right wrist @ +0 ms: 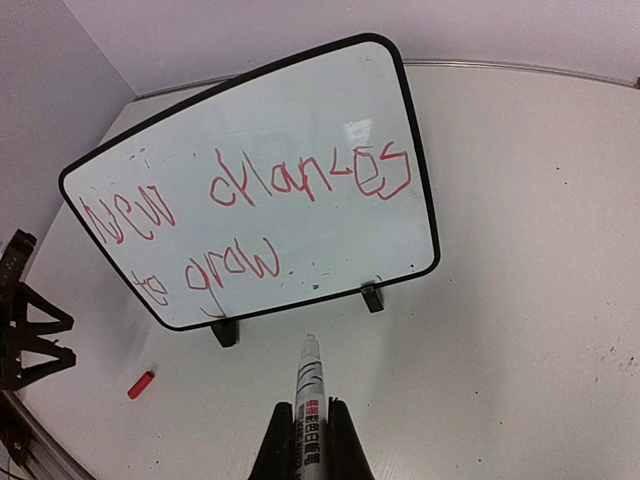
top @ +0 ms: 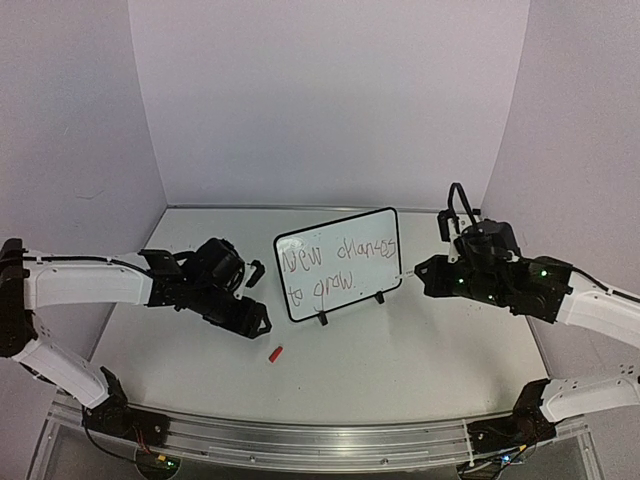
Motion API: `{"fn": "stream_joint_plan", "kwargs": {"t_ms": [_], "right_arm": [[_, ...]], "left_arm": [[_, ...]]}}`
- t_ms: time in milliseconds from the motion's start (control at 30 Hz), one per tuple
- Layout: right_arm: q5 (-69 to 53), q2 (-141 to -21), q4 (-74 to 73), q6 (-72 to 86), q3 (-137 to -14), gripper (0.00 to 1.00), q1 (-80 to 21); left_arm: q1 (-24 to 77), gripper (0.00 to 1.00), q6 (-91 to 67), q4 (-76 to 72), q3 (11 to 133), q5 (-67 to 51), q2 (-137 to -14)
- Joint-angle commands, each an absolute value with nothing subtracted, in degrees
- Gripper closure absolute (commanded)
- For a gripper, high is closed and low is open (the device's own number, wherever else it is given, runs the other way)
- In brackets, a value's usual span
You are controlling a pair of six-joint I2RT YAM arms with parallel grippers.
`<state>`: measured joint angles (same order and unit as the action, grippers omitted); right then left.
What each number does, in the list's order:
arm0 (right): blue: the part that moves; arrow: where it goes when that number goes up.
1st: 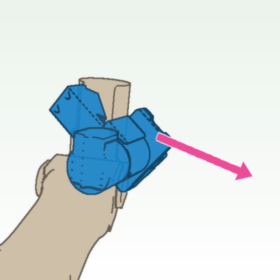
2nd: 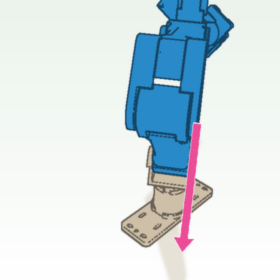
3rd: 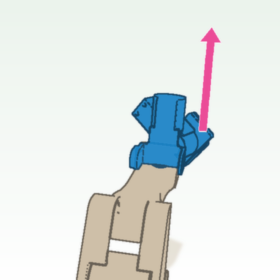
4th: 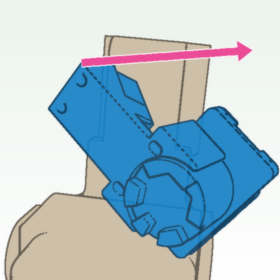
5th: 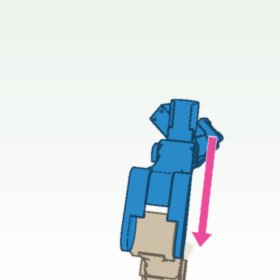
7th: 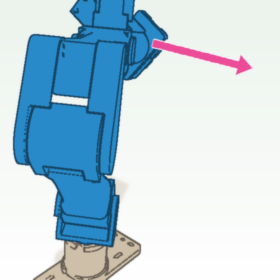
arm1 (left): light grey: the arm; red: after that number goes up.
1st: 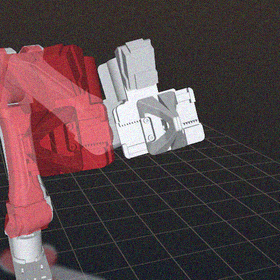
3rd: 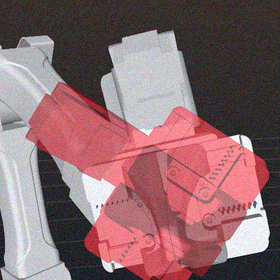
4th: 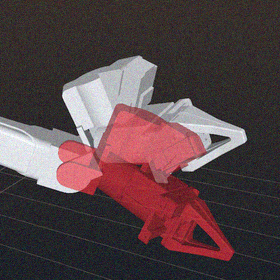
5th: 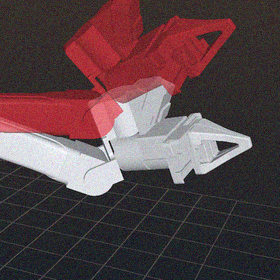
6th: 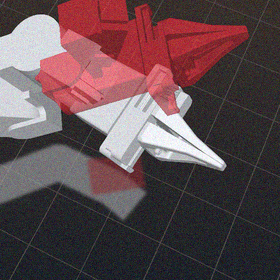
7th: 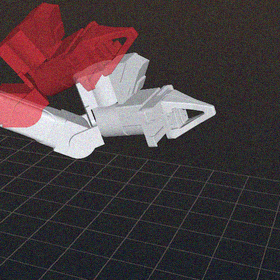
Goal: Write a sentence on the whiteboard
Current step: Pick up the pen cap from the center of the board.
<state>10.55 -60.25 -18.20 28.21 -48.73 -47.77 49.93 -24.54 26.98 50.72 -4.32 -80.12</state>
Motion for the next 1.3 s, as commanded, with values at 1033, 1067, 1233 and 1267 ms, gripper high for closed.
{"fn": "stream_joint_plan", "kwargs": {"t_ms": [1033, 1067, 1233, 1267], "right_arm": [[11.47, -58.71, -18.46, 31.98, -46.76, 1.00, -47.64], [11.49, -58.74, -18.46, 31.98, -46.75, 1.00, -47.66], [11.53, -58.71, -18.46, 32.09, -46.67, 1.00, -47.70], [11.56, -58.71, -18.44, 32.11, -46.63, 1.00, -47.66]], "left_arm": [[61.16, 0.76, -27.95, 24.96, 58.10, 5.64, -100.76], [61.22, 0.77, -27.97, 25.24, 58.08, 5.80, -100.74], [61.72, 0.78, -28.28, 26.51, 57.91, 6.79, -100.60], [61.71, 0.79, -28.37, 26.67, 57.76, 6.80, -100.48]]}}
